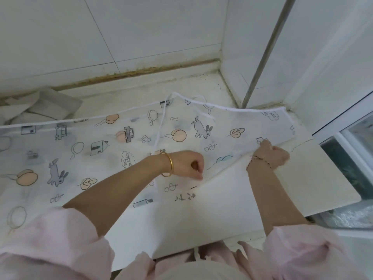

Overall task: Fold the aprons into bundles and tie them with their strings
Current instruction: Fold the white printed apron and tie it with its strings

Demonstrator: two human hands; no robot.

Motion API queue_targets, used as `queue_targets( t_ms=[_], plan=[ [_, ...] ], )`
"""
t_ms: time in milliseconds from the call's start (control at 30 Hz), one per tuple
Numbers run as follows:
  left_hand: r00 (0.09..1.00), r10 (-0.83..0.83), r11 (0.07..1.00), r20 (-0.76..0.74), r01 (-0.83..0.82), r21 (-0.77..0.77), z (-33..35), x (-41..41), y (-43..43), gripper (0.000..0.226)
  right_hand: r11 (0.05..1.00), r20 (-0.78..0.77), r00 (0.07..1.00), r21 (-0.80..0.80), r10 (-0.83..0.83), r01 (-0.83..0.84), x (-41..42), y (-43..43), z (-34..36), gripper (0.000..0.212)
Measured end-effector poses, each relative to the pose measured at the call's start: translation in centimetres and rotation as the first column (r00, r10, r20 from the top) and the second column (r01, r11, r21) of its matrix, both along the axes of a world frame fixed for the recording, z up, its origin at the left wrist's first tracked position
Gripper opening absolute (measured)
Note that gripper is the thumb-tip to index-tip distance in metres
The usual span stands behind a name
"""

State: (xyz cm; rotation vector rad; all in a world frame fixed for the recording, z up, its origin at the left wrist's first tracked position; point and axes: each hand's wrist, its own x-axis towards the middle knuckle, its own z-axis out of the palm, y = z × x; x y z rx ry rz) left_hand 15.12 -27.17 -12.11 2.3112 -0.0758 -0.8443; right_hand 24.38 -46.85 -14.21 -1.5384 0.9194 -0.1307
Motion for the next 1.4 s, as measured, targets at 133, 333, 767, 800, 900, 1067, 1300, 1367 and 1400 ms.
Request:
queue_targets(
  t_ms=[133, 333, 767, 800, 900, 1067, 1300, 1367, 1400],
  plan=[
    [0.926, 0.121, 0.952, 0.358, -0.211, 0.222, -0.5, 1.9, 2.0, 0.014, 0.926, 0.284, 0.904, -0.293, 0.320, -0.236, -0.9, 2.2, 1.0, 0.020],
    [0.999, 0.001, 0.842, 0.049, -0.027, 0.539, -2.8, 1.7, 2.7, 0.082, -0.158, -0.272, 0.162, -0.851, 0.949, -0.501, -2.0, 7.4, -1.0, 0.033],
    [0.839, 0.393, 0.776, 0.377, -0.523, 0.354, -2.4, 6.4, 8.4, 0.062, -0.454, -0.678, 0.186, -0.644, 0.711, -0.616, 4.4, 12.0, -0.4, 0.027],
    [0.848, 0.407, 0.769, 0.341, -0.519, 0.374, -2.6, 6.7, 8.7, 0.068, -0.412, -0.627, 0.183, -0.676, 0.757, -0.611, 5.1, 12.7, -0.5, 0.029],
    [0.840, 0.441, 0.748, 0.317, -0.539, 0.389, -3.3, 8.2, 10.1, 0.078, -0.286, -0.527, 0.179, -0.680, 0.831, -0.675, 8.1, 15.2, -0.8, 0.030],
    [0.806, 0.500, 0.719, 0.317, -0.590, 0.367, -3.0, 11.4, 13.3, 0.070, -0.110, -0.509, 0.209, -0.527, 0.835, -0.843, 12.3, 17.7, -1.5, 0.033],
    [0.829, 0.475, 0.734, 0.293, -0.558, 0.387, -4.3, 14.1, 14.8, 0.061, -0.125, -0.500, 0.124, -0.435, 0.857, -0.892, 15.8, 19.4, -2.6, 0.053],
    [0.850, 0.459, 0.757, 0.259, -0.527, 0.387, -4.5, 14.2, 14.9, 0.050, -0.250, -0.572, 0.069, -0.460, 0.817, -0.852, 16.2, 19.7, -2.5, 0.038],
    [0.862, 0.436, 0.767, 0.256, -0.505, 0.395, -4.5, 14.2, 15.0, 0.041, -0.316, -0.606, 0.036, -0.464, 0.794, -0.827, 16.3, 19.9, -2.5, 0.026]
  ],
)
